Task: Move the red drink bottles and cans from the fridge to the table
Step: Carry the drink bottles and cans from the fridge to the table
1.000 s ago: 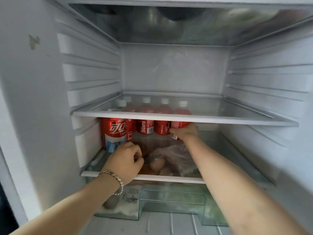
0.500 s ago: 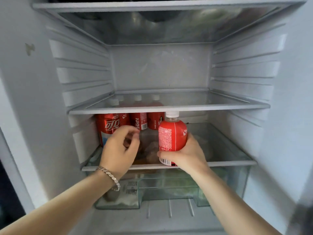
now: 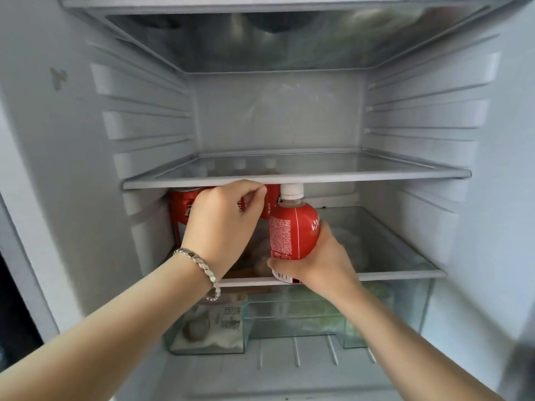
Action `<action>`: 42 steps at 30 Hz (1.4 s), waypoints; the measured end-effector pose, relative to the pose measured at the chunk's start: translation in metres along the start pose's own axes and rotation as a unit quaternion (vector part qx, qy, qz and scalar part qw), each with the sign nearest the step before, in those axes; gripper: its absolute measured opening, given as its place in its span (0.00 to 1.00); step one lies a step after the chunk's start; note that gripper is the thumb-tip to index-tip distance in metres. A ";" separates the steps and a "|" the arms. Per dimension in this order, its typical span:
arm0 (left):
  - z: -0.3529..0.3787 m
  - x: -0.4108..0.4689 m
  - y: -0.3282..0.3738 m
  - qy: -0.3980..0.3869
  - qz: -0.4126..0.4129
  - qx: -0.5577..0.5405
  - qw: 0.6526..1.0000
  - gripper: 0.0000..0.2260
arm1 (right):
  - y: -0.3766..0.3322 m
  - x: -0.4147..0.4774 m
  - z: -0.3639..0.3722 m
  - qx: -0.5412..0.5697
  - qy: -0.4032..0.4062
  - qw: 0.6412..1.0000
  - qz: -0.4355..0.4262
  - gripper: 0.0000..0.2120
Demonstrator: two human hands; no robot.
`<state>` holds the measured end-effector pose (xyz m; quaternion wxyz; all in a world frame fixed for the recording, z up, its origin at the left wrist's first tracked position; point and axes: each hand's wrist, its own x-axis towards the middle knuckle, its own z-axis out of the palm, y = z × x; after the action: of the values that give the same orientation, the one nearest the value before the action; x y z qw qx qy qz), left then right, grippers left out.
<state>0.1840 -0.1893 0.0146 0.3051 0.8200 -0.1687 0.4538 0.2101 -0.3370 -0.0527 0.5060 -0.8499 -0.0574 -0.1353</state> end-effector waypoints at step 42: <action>-0.041 0.009 -0.026 -0.107 -0.033 0.315 0.943 0.17 | -0.006 0.160 0.063 0.046 0.007 0.995 0.085 0.37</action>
<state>0.1768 -0.1424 0.0294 0.0268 0.9232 -0.0216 0.3828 0.3725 -0.2850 -0.0305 0.5546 -0.8266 0.0124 -0.0948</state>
